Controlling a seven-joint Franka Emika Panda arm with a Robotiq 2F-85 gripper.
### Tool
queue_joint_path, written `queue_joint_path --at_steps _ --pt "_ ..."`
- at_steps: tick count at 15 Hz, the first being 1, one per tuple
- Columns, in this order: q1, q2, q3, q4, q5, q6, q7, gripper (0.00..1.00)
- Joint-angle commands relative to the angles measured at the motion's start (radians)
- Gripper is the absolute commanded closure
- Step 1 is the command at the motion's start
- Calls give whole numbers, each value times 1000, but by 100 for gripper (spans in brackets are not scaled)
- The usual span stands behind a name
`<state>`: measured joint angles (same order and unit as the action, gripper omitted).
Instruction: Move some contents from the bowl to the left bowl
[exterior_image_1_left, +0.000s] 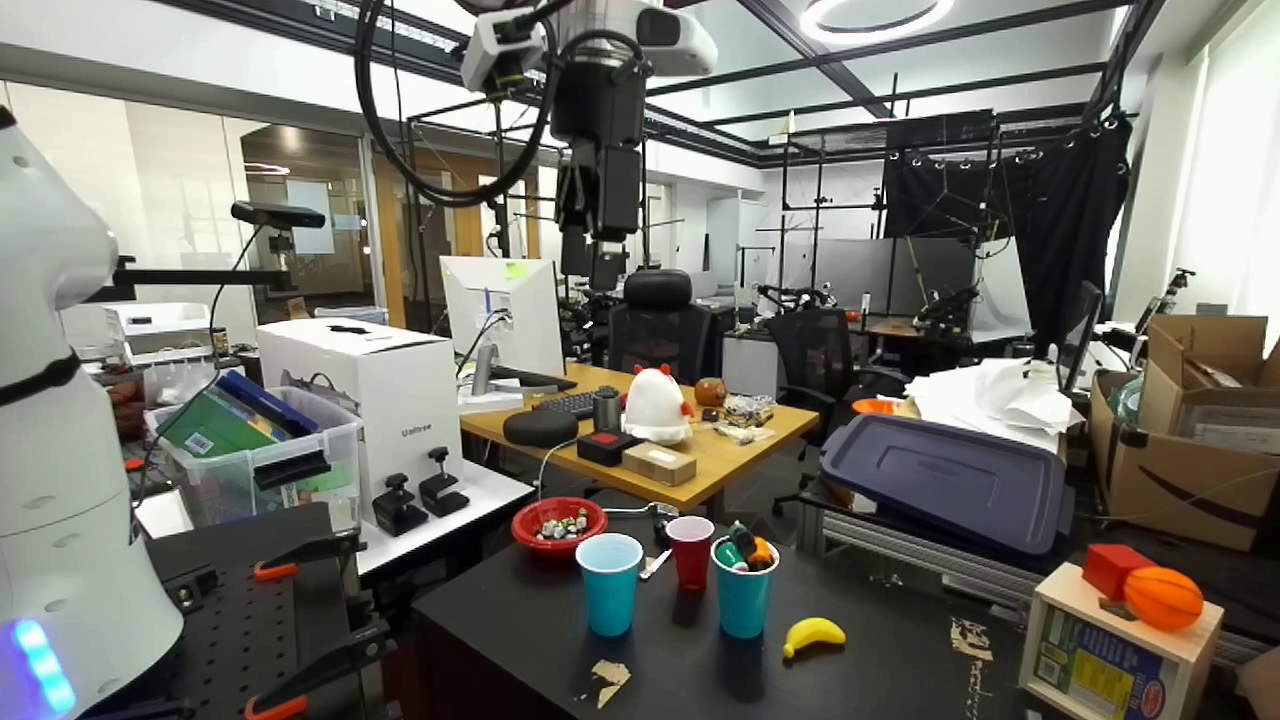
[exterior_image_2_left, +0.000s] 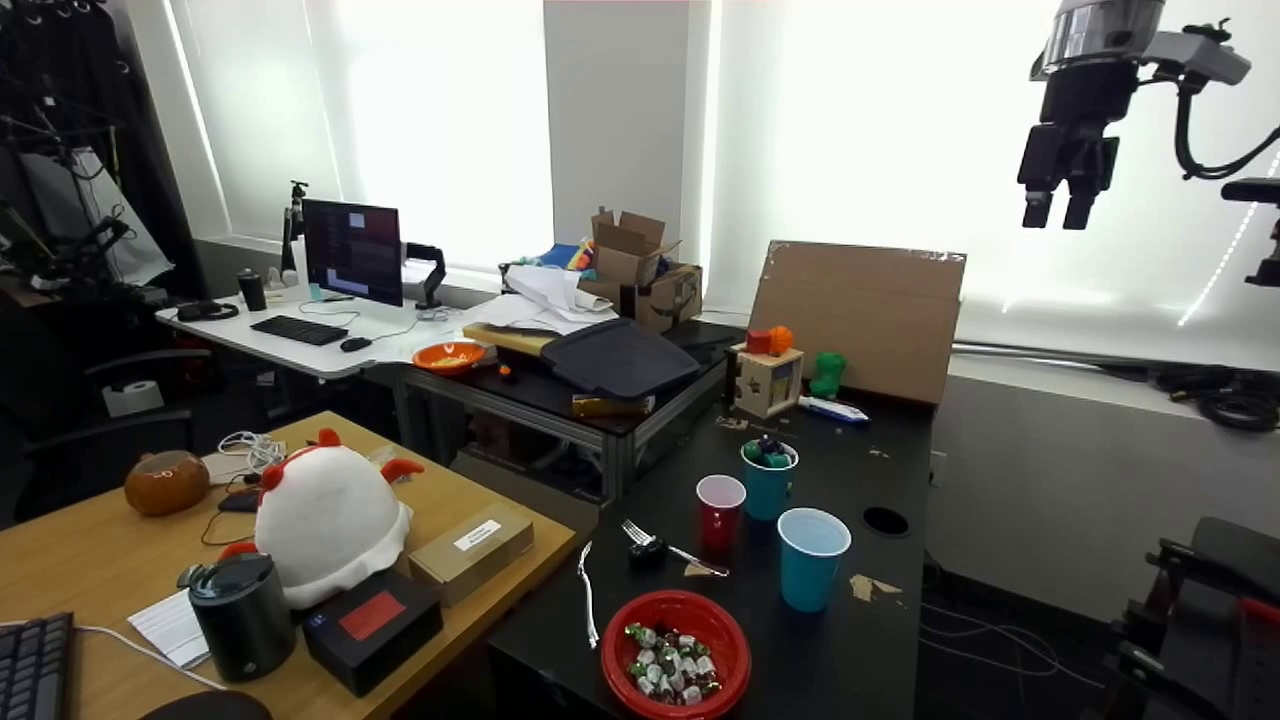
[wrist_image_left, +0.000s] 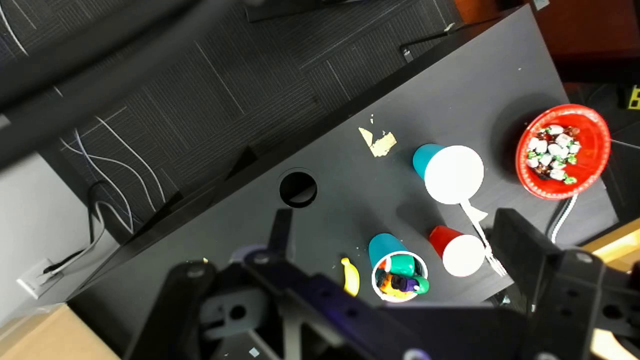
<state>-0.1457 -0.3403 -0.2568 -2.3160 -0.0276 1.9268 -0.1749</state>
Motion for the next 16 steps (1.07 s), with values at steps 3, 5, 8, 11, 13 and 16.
queue_joint_path --at_steps 3,5,8,11,13,16 --pt "-13 2 12 2 4 -2 -4 0" --pt "-13 2 12 2 4 -2 -4 0" --pt "-13 2 12 2 4 -2 -4 0" --pt "-13 2 12 2 4 -2 -4 0" --pt "-13 2 12 2 4 -2 -4 0" --pt "-15 15 17 7 -3 8 9 0"
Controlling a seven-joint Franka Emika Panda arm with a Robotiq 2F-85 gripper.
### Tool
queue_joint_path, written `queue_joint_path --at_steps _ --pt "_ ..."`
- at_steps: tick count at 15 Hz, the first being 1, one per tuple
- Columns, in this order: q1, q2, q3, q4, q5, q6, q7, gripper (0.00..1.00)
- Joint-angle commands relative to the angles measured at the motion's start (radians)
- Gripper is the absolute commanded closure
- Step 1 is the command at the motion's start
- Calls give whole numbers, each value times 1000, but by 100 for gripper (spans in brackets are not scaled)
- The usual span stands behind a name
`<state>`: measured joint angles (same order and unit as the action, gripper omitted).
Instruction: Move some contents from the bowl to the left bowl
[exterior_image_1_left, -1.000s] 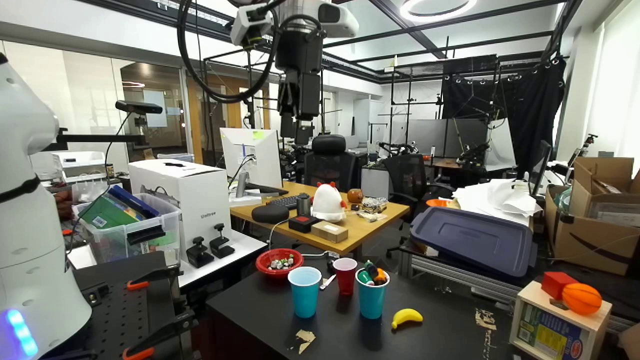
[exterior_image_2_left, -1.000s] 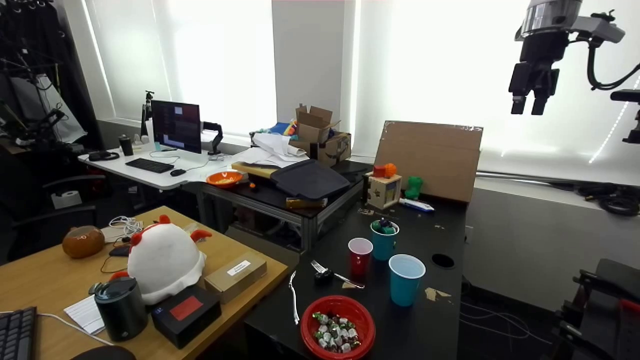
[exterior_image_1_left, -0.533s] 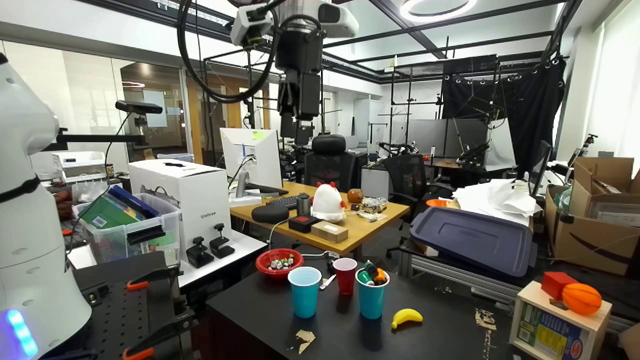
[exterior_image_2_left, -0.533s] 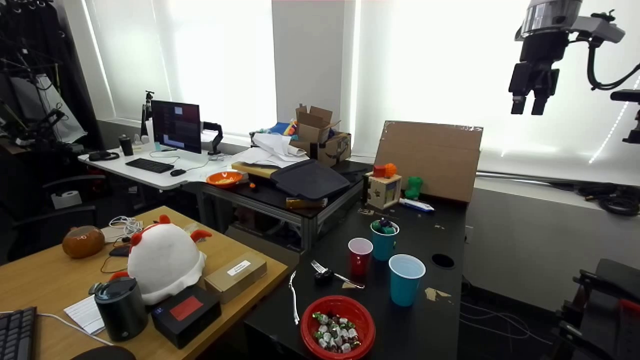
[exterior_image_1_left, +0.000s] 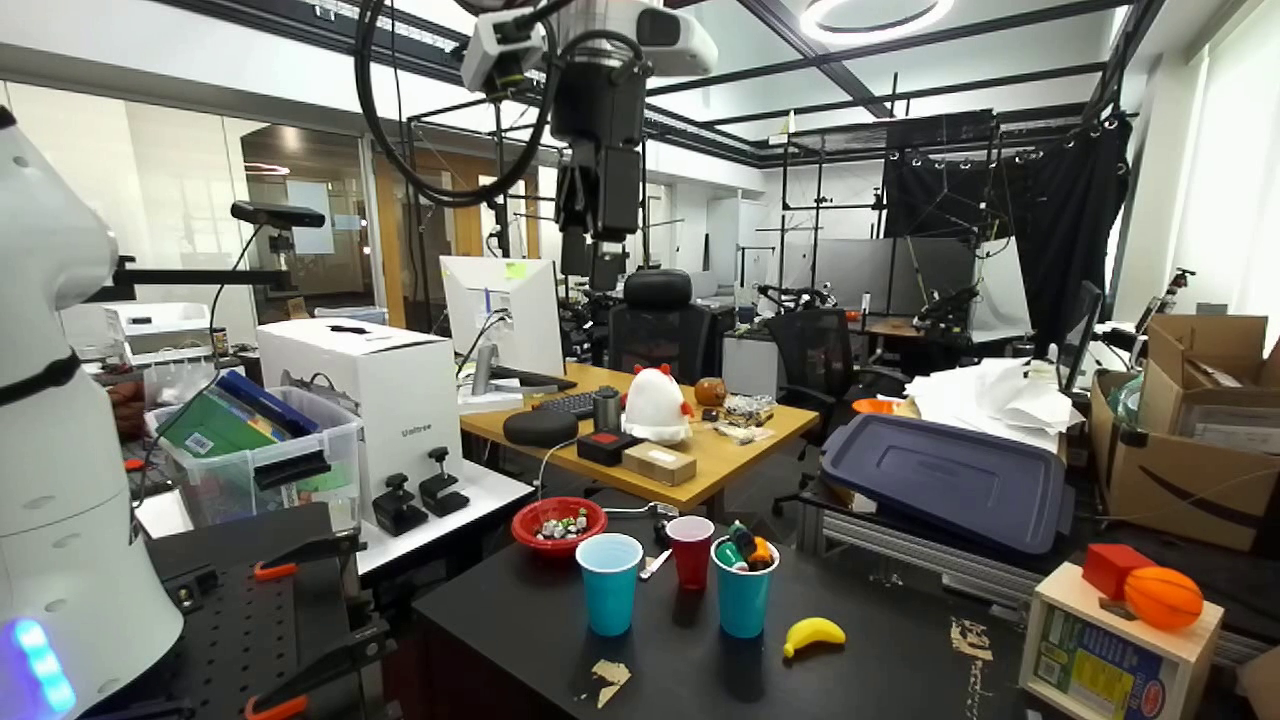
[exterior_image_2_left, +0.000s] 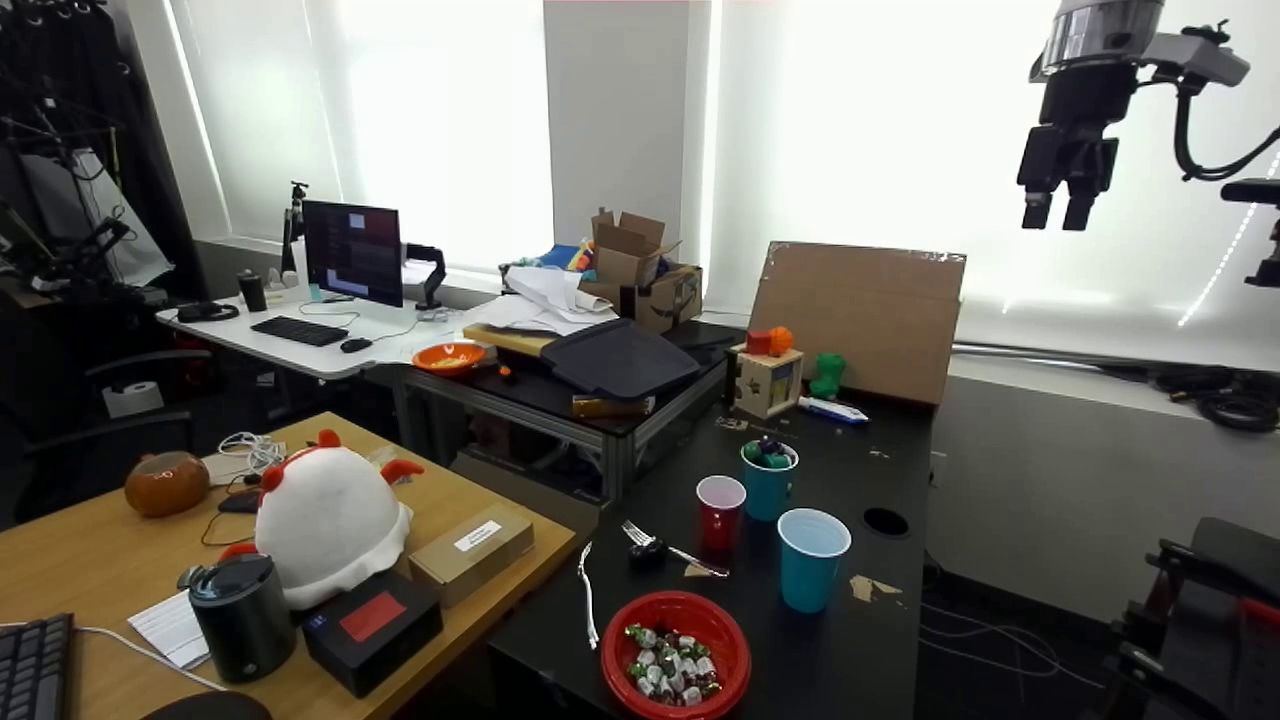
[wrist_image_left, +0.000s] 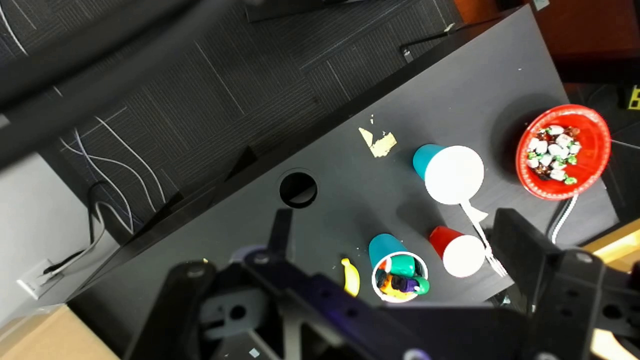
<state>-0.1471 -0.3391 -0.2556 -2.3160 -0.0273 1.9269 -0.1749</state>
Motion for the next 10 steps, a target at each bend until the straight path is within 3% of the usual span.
queue_joint_path --at_steps 1,5,10 --pt "-12 22 16 12 1 6 10 0" --pt "10 93 40 32 22 26 18 0" --pt "53 208 114 31 50 136 67 0"
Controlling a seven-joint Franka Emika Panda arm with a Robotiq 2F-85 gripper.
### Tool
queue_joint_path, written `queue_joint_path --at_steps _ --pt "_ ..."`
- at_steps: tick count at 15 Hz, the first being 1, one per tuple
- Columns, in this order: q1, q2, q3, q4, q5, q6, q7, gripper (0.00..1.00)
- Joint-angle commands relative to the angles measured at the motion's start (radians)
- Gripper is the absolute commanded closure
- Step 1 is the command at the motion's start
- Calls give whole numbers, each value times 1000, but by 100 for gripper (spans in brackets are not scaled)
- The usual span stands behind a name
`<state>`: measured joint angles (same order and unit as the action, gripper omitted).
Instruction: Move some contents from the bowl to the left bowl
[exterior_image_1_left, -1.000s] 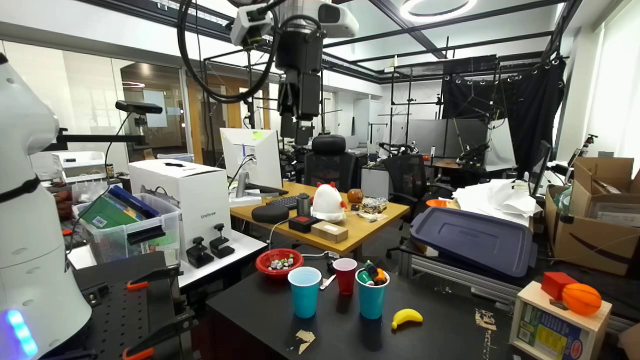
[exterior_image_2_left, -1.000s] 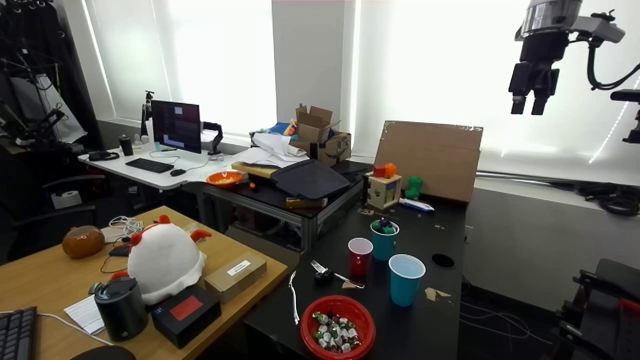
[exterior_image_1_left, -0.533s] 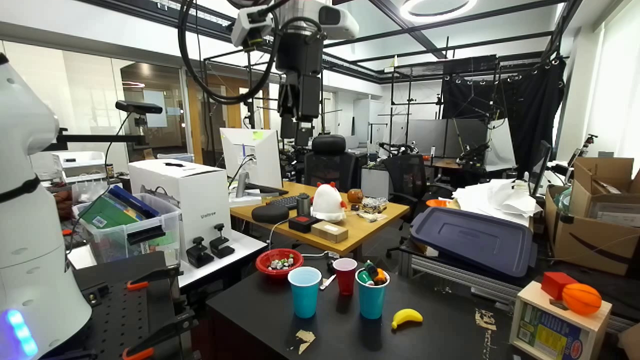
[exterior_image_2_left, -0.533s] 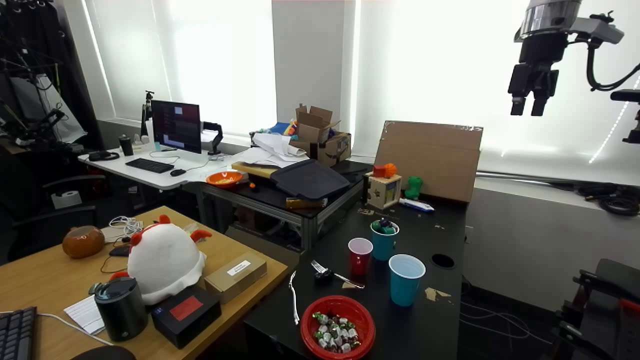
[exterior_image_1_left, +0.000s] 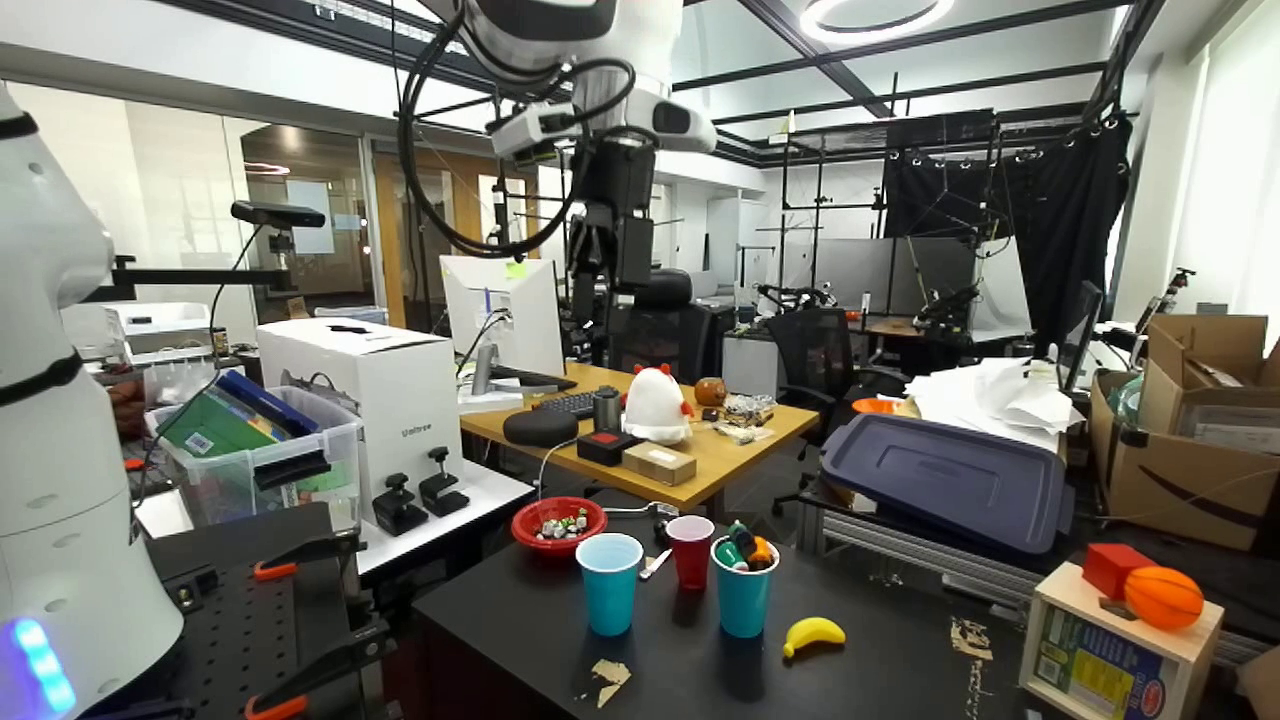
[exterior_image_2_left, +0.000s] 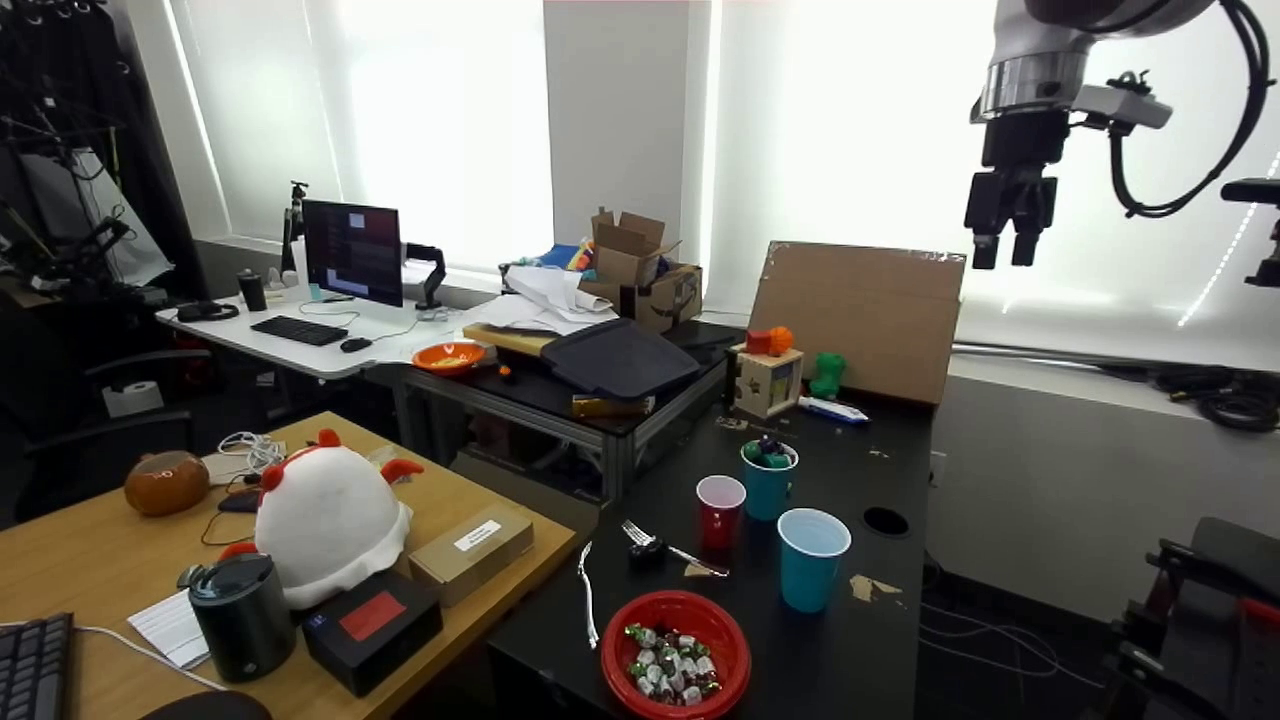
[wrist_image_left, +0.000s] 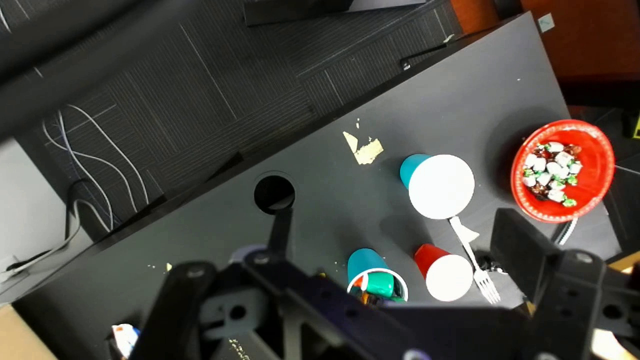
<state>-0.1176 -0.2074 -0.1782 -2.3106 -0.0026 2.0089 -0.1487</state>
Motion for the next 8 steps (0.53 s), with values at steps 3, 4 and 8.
queue_joint_path --at_steps 3,4,8 --pt "52 157 81 33 64 128 80 0" --pt "61 186 96 34 72 158 102 0" --pt "86 301 137 69 94 251 159 0"
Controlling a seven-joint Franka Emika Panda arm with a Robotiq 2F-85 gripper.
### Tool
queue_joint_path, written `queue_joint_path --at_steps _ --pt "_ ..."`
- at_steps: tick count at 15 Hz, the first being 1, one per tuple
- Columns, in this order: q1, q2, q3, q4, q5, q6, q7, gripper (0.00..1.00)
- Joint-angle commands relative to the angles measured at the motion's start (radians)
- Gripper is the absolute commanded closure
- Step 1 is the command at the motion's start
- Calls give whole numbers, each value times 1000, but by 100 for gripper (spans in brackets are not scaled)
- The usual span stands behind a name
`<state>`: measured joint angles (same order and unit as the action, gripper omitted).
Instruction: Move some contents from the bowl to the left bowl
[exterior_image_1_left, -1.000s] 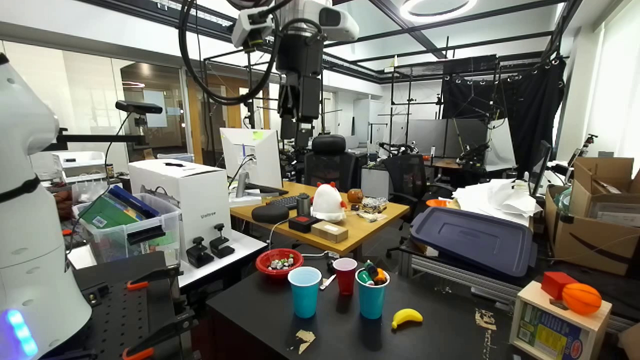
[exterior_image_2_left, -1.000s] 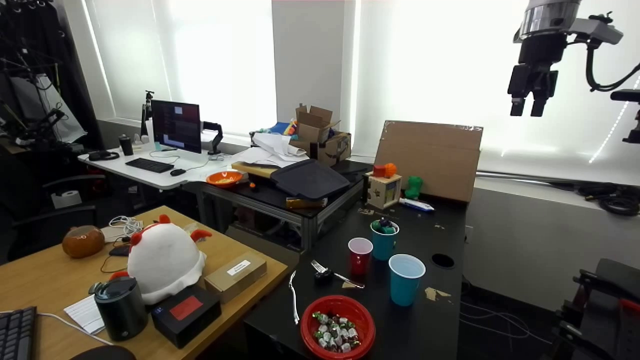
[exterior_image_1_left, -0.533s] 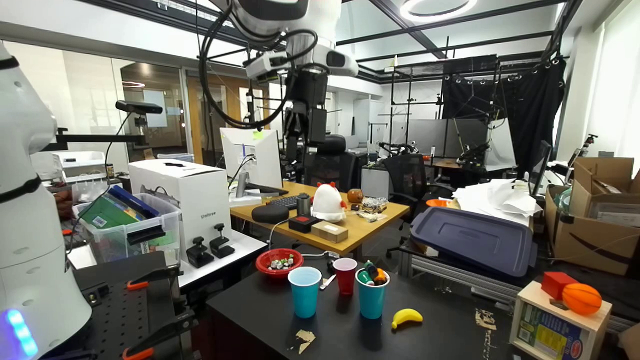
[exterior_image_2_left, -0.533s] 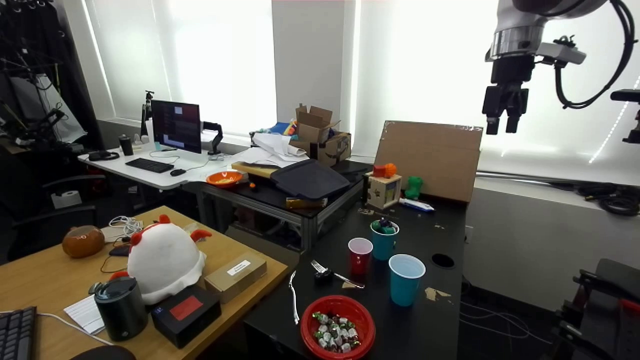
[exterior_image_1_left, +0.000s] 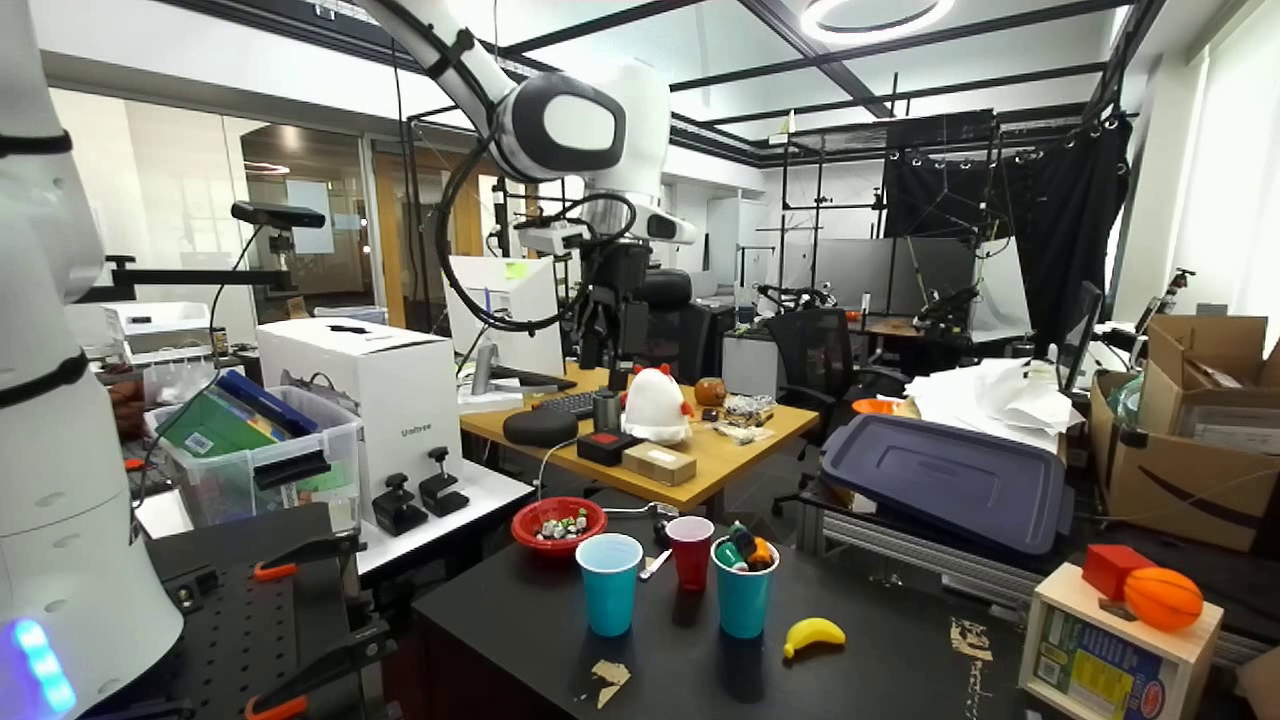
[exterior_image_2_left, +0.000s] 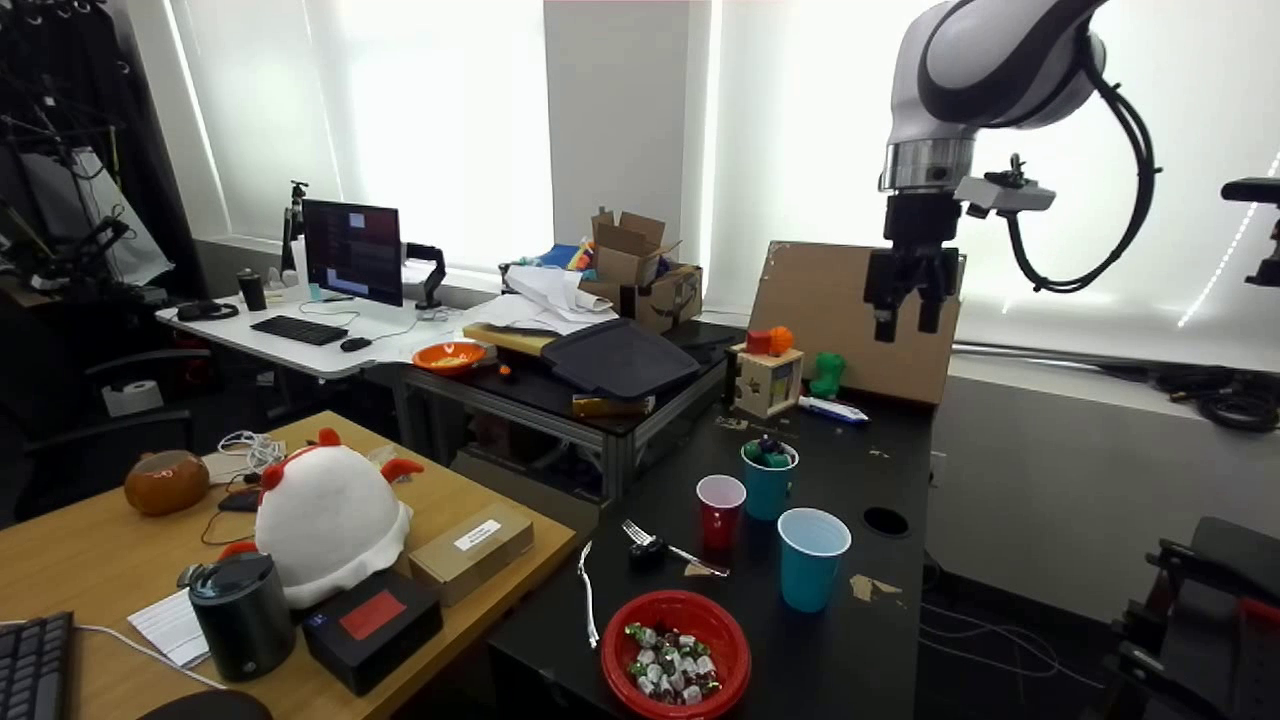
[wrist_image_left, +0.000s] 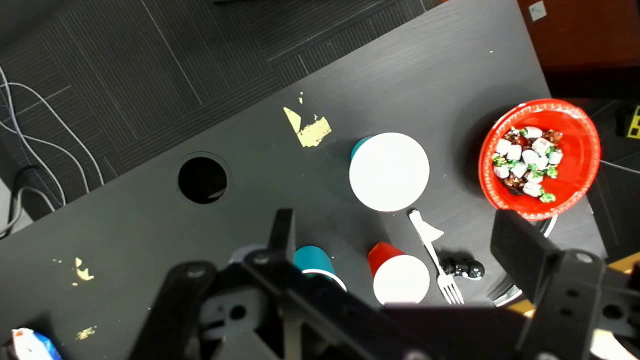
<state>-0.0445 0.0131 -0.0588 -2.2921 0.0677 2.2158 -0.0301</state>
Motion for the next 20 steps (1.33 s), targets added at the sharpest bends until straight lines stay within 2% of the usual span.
queue_joint_path --at_steps 1,7,13,20 --pt "17 104 24 61 24 60 52 0" --pt "47 288 62 170 15 107 100 0" --pt "75 428 109 247 8 90 48 0" --pt "86 496 181 269 13 90 -64 0"
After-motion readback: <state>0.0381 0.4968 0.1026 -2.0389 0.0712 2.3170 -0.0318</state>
